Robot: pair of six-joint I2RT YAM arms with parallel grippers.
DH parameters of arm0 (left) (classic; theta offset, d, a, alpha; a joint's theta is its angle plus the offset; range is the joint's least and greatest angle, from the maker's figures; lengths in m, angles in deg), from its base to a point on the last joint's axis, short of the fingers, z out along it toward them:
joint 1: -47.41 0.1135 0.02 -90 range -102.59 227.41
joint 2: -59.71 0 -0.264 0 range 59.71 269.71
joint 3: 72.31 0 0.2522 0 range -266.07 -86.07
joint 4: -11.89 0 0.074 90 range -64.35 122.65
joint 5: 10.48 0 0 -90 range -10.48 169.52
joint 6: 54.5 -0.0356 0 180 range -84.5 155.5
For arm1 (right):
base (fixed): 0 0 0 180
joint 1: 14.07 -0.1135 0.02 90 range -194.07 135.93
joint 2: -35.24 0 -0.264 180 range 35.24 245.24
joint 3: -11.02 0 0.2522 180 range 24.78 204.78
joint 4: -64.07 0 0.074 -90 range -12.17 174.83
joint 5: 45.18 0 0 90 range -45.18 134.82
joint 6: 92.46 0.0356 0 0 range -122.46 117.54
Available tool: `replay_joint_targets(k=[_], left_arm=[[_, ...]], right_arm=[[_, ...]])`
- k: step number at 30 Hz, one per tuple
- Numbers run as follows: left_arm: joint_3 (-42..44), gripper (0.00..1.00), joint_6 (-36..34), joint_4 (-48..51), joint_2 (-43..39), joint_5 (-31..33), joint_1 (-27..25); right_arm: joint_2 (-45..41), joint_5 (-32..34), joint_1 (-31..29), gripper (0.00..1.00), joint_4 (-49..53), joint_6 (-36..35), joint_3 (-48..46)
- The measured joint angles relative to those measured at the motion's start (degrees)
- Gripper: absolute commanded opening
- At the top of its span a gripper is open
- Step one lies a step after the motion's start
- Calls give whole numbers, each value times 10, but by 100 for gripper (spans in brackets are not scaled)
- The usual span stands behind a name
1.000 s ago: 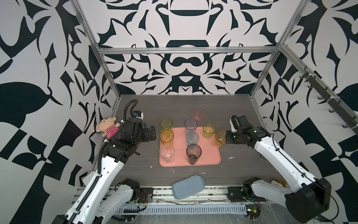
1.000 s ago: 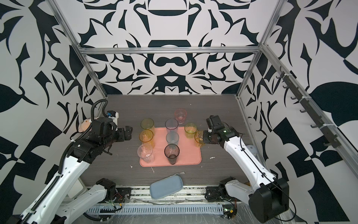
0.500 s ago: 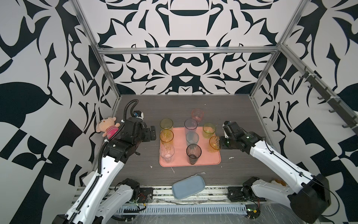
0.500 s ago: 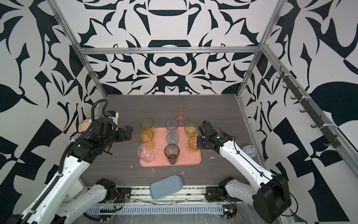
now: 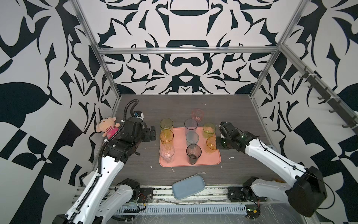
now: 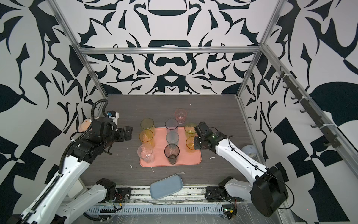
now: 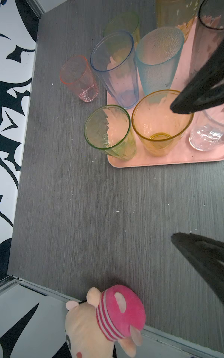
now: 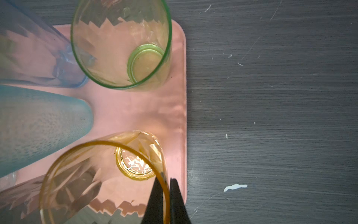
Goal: Place the glasses into the tray
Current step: 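Lower the yellow glass onto the tray beside the green glass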
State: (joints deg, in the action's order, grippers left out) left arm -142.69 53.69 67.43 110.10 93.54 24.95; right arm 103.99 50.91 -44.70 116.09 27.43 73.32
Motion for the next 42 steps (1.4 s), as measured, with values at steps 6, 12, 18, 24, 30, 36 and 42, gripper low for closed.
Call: replay_joint_targets(k=[6,12,18,24,30,36,42], left_arm=[[0,99,0,0,0,0,0],[0,99,0,0,0,0,0],[0,99,0,0,0,-1,0],[0,99,0,0,0,-1,0],[0,99,0,0,0,-2,0],[0,99,0,0,1,-2,0],[0,99,0,0,5,-2,0]], right_arm=[[18,4,0,0,-15,0,-2],[37,9,0,0,-26,0,-2],[41,14,0,0,-37,5,-8],[52,15,0,0,-49,13,-8],[56,19,0,0,-53,15,-7],[71,28,0,0,-53,15,5],[82,31,0,0,-51,15,16]])
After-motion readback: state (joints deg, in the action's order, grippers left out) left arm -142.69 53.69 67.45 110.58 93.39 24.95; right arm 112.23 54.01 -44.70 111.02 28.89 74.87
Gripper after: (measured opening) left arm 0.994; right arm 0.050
